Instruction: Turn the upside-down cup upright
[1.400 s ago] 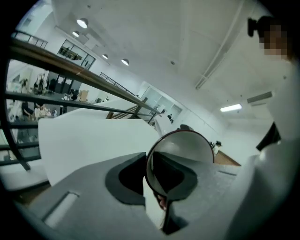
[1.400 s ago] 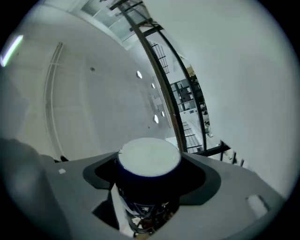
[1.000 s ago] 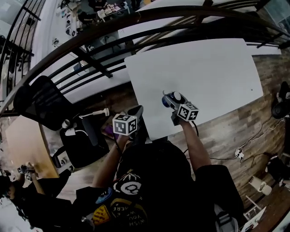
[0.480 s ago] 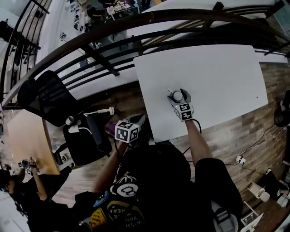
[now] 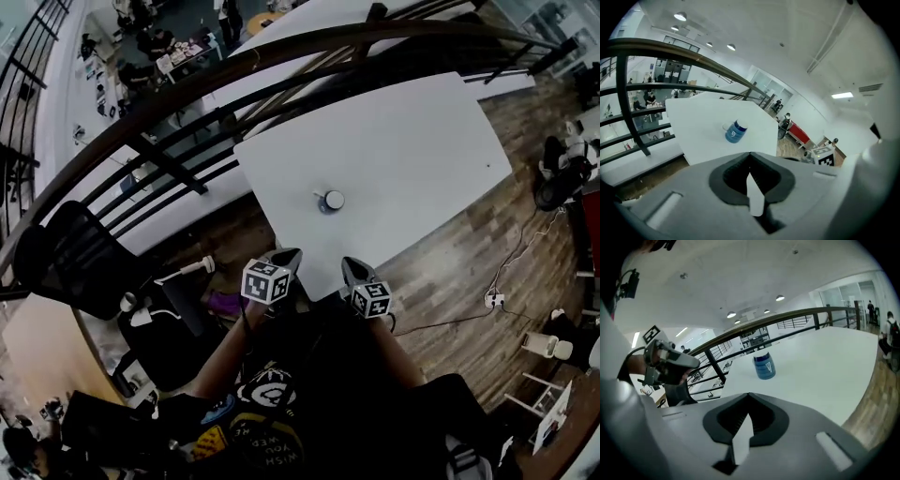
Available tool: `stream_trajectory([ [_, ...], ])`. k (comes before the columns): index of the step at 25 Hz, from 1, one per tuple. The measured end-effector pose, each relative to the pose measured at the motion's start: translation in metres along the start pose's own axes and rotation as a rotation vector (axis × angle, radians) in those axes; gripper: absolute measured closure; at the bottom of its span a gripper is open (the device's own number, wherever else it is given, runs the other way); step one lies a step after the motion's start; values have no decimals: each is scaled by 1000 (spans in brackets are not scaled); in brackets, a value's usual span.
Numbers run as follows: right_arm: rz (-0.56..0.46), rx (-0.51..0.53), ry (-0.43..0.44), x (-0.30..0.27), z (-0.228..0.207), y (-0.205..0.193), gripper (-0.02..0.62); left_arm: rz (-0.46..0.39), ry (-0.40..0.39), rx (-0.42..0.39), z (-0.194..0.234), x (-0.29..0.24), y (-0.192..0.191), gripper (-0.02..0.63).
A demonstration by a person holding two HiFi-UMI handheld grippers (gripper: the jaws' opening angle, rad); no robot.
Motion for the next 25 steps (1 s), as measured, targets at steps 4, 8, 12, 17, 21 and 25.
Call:
stream_trajectory([
  [4, -32, -40, 14, 27, 6, 12, 594, 28, -1, -23, -6, -9, -5, 602],
  [8, -140, -13, 49, 62, 19, 35, 594, -7, -33, -115, -51, -9, -5, 603],
  [12, -232, 8, 113, 101, 29, 62, 594, -71, 33, -230, -105, -7, 4, 603],
  [17, -270, -37, 116, 172, 28, 42, 595, -115, 31, -261, -194, -1, -35, 602],
  [21, -231, -87, 123, 205, 16, 3, 595, -142, -35, -132, -241, -2, -85, 602],
  [25, -218, -67, 179, 234, 26, -18, 595, -114, 45, -116, -255, 8, -123, 602],
])
Point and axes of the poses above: the fingertips, and each gripper's own axes: x backward along the fingers, z to its left, y out of its top, the point moved 2 cm from there along x, backward along the fingers, and after that the axes turned 9 degrees about -y, right-handed, at the moved point
